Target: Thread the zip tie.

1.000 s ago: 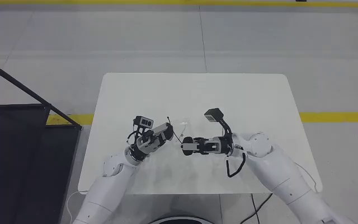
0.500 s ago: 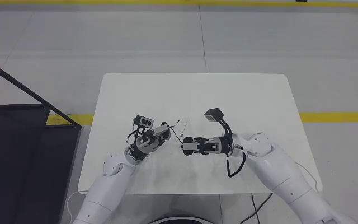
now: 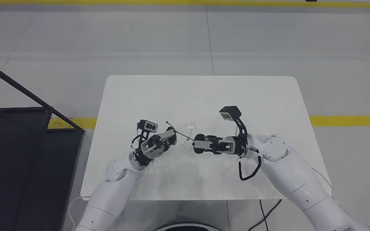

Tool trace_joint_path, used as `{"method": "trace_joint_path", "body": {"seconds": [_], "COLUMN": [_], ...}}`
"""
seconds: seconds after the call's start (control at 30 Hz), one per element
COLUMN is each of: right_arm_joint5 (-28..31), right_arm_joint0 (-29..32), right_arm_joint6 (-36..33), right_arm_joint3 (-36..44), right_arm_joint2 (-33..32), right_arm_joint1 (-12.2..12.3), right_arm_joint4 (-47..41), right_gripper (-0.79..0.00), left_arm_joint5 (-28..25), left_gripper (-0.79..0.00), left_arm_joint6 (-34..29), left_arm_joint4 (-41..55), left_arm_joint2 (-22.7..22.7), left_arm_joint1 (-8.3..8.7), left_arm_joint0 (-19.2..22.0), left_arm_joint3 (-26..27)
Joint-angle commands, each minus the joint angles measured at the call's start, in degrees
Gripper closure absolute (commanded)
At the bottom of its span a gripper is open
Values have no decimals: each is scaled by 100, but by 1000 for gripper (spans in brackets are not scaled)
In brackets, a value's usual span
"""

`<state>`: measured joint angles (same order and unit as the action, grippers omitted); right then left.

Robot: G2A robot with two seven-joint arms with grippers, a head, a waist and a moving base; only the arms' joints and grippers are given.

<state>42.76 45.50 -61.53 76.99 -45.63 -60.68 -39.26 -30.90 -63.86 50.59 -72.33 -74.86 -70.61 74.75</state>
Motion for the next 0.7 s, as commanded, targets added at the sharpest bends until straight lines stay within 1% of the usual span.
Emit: {"method": "trace_joint_path", "body": {"seconds": [0.0,0.33,0.67], "right_arm_joint5": [-7,-44,-66], "right_arm_joint0": [14,52,107], "right_arm_joint6": [-6,-44,-66], "right_arm_joint3": [51,304,558], "right_arm_joint2": [-52,-274,-539], "right_arm_joint1": [27,128,219], "right_arm_joint4": [-51,-356,-577], "right_gripper": [0,0,0], "left_arm_joint5": [-74,-85,-192], "left_gripper": [0,0,0], "left_arm_joint6": [72,201,428], "left_arm_joint4": [-193,-450,-982], "left_arm_joint2": [23,10,24], "left_arm_joint1": [1,18,44], "left_arm_joint0": [-31,-106,-177], "left_arm_joint3": [49,131,260]}}
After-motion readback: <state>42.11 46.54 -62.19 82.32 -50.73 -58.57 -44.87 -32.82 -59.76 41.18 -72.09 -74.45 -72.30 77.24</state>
